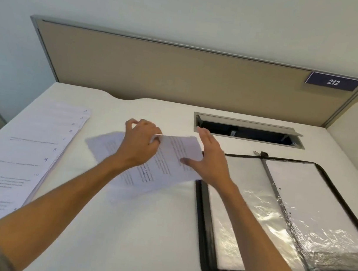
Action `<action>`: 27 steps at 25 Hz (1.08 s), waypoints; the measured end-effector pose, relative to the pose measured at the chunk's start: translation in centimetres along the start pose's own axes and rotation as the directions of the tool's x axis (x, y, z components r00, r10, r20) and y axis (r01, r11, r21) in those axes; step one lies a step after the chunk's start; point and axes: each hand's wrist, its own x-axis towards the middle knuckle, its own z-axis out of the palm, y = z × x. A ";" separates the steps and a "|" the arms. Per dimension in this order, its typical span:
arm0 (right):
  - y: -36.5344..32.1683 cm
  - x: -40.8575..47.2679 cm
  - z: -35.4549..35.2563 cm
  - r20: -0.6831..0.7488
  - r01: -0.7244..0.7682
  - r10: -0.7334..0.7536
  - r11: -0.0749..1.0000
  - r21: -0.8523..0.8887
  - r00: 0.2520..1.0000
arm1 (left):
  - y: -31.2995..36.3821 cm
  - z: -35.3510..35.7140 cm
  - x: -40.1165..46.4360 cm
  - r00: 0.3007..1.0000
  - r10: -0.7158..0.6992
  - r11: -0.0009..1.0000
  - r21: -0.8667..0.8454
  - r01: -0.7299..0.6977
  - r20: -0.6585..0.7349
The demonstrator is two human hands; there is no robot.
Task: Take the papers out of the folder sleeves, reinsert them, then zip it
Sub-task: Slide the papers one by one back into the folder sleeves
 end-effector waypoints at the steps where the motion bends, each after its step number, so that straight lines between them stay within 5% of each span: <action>1: 0.3 -0.1 -1.3 0.032 -0.008 0.007 0.999 0.039 0.999 | 1.5 -0.2 0.2 0.995 0.096 0.995 0.034 -0.096 -0.003; 6: 3.4 -3.9 -4.8 0.123 -0.188 0.157 0.932 0.310 0.980 | 6.7 1.0 0.5 0.948 0.286 0.953 0.145 -0.265 -0.143; 13: 11.3 -14.4 -7.5 0.006 -0.383 0.545 0.581 0.718 0.839 | 9.4 7.2 -5.3 0.974 0.025 0.997 -0.060 -0.040 -0.224; 19: 16.0 -22.2 -8.7 -0.010 -0.353 0.800 0.276 0.894 0.601 | 13.0 13.8 -11.8 0.977 0.183 0.964 -0.218 -0.155 0.112; 24: 17.1 -26.2 -9.7 -0.015 -0.255 0.841 0.181 0.950 0.541 | 16.9 17.9 -13.6 0.822 0.394 0.917 -0.119 -0.380 0.412; 27: 17.6 -28.2 -10.1 -0.008 -0.244 0.850 0.160 0.956 0.527 | 17.7 18.5 -13.4 0.783 0.441 0.891 -0.106 -0.442 0.439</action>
